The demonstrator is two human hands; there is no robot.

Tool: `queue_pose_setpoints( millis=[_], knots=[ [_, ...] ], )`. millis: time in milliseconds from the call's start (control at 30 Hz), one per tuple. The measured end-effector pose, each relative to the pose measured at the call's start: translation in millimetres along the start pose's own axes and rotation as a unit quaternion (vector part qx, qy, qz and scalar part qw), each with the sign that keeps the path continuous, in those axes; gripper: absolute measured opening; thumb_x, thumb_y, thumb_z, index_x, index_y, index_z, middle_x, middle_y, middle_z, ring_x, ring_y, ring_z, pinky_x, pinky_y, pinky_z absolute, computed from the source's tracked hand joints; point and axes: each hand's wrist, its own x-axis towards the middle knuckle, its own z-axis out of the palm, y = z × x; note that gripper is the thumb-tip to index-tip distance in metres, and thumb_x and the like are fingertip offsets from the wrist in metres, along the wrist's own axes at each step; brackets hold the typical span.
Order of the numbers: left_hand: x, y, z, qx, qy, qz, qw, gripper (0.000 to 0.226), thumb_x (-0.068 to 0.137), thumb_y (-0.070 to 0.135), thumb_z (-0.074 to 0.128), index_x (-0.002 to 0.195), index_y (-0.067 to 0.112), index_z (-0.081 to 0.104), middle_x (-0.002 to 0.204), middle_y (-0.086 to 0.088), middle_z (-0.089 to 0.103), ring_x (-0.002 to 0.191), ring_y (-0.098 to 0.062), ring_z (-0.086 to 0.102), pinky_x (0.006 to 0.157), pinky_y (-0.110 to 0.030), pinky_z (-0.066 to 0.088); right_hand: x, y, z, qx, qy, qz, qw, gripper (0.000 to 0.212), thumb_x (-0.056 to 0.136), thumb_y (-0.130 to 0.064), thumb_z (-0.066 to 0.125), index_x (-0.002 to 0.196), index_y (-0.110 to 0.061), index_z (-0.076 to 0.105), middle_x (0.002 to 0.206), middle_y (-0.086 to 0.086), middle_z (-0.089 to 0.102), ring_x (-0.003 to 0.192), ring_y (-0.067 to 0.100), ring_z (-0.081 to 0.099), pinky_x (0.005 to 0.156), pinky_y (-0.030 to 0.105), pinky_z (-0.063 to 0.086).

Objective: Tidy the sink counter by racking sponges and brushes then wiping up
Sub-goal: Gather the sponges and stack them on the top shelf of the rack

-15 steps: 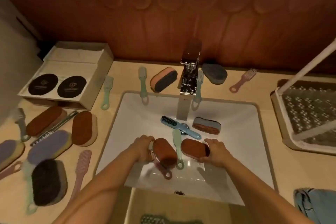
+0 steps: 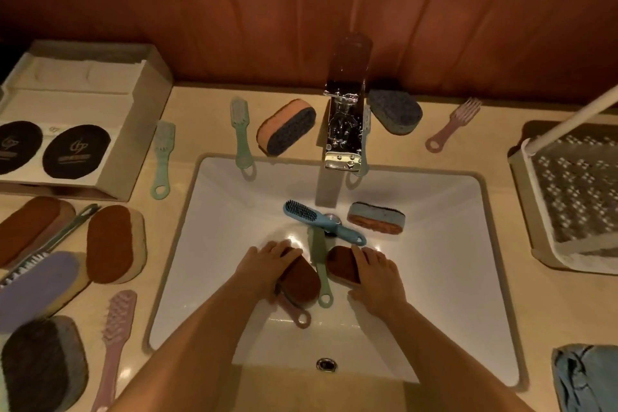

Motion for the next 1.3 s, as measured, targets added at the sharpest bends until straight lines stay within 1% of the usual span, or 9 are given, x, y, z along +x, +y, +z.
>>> queue_pose_setpoints(
  millis=[267, 400, 500, 567, 667, 800, 900, 1133, 1300],
  knots=[
    [20.4, 6.2, -4.7, 0.029, 0.016, 0.017, 0.999, 0.075, 0.07, 0.036, 0.073, 0.132, 0.021, 0.035, 0.133, -0.003, 0.043, 0.119, -0.023, 0.043, 0.096, -0.036, 0.038, 9.9, 11.1, 2.2, -0.029, -0.011, -0.02, 0.999, 0.064, 0.091, -0.044, 0.049, 0.144, -0.02, 0.021, 0.141, 0.005, 0.041, 0.124, 0.022, 0.042, 0.105, 0.033, 0.034],
    [19.3, 1.0, -19.3, -0.05, 0.022, 0.005, 0.998, 0.067, 0.073, 0.051, 0.068, 0.126, 0.019, 0.042, 0.121, -0.005, 0.049, 0.109, -0.021, 0.047, 0.092, -0.031, 0.039, 7.6, 15.3, -11.8, 0.144, -0.017, 0.043, 0.989, 0.067, 0.081, -0.065, 0.05, 0.131, -0.022, 0.039, 0.119, 0.002, 0.056, 0.099, 0.017, 0.055, 0.084, 0.029, 0.049],
    [10.1, 1.5, -31.9, -0.23, 0.034, -0.013, 0.973, 0.064, 0.07, 0.056, 0.07, 0.119, 0.02, 0.049, 0.108, -0.004, 0.047, 0.098, -0.018, 0.049, 0.081, -0.027, 0.043, -8.5, 9.6, -37.1, 0.348, 0.008, 0.07, 0.935, 0.038, 0.081, -0.051, 0.06, 0.108, -0.027, 0.051, 0.102, -0.004, 0.062, 0.089, 0.014, 0.058, 0.071, 0.02, 0.046],
    [-1.0, 6.0, -43.4, -0.315, 0.06, -0.014, 0.947, 0.059, 0.07, 0.05, 0.074, 0.116, 0.019, 0.055, 0.103, -0.002, 0.046, 0.093, -0.014, 0.047, 0.072, -0.019, 0.039, -22.5, 0.7, -61.9, 0.468, 0.034, 0.053, 0.882, 0.019, 0.084, -0.041, 0.062, 0.1, -0.032, 0.058, 0.091, -0.003, 0.064, 0.085, 0.017, 0.06, 0.068, 0.024, 0.048],
    [-23.8, 18.3, -64.3, -0.398, 0.118, -0.002, 0.91, 0.055, 0.071, 0.041, 0.077, 0.119, 0.023, 0.057, 0.103, 0.006, 0.048, 0.097, -0.009, 0.046, 0.073, -0.01, 0.036, -38.6, -7.1, -92.2, 0.545, 0.062, 0.002, 0.836, 0.015, 0.086, -0.031, 0.063, 0.102, -0.031, 0.062, 0.086, -0.004, 0.063, 0.075, 0.01, 0.059, 0.059, 0.015, 0.044],
    [-52.0, 35.1, -90.7, -0.557, 0.098, 0.007, 0.825, 0.055, 0.072, 0.028, 0.078, 0.118, 0.027, 0.049, 0.098, 0.014, 0.054, 0.09, -0.007, 0.057, 0.066, -0.012, 0.05, -55.5, -14.3, -112.1, 0.572, 0.04, 0.022, 0.819, 0.043, 0.081, -0.04, 0.066, 0.121, -0.03, 0.056, 0.12, -0.006, 0.055, 0.107, 0.008, 0.055, 0.08, 0.02, 0.05],
    [-74.4, 44.0, -101.8, -0.596, 0.11, 0.024, 0.795, 0.071, 0.061, 0.037, 0.081, 0.122, 0.025, 0.045, 0.106, 0.009, 0.055, 0.097, -0.007, 0.057, 0.075, -0.018, 0.051, -76.0, -27.5, -127.9, 0.577, 0.068, -0.008, 0.814, 0.031, 0.087, -0.025, 0.061, 0.118, -0.027, 0.06, 0.119, -0.005, 0.059, 0.11, 0.008, 0.055, 0.093, 0.029, 0.049],
    [-109.9, 50.3, -110.7, -0.664, 0.118, 0.055, 0.736, 0.074, 0.051, 0.05, 0.077, 0.116, 0.024, 0.055, 0.113, -0.003, 0.064, 0.105, -0.016, 0.062, 0.09, -0.031, 0.052, -109.3, -60.1, -153.2, 0.586, 0.102, -0.054, 0.802, 0.023, 0.09, -0.02, 0.057, 0.107, -0.033, 0.064, 0.107, -0.015, 0.064, 0.101, -0.002, 0.06, 0.088, 0.025, 0.051],
    [-124.7, 48.5, -119.6, -0.673, 0.129, 0.046, 0.727, 0.053, 0.057, 0.058, 0.071, 0.097, 0.024, 0.063, 0.091, -0.003, 0.065, 0.08, -0.017, 0.059, 0.066, -0.027, 0.044, -122.5, -72.2, -167.7, 0.556, 0.049, -0.083, 0.826, 0.027, 0.086, -0.03, 0.06, 0.113, -0.037, 0.059, 0.114, -0.013, 0.06, 0.103, -0.002, 0.058, 0.088, 0.023, 0.052]
  ],
)
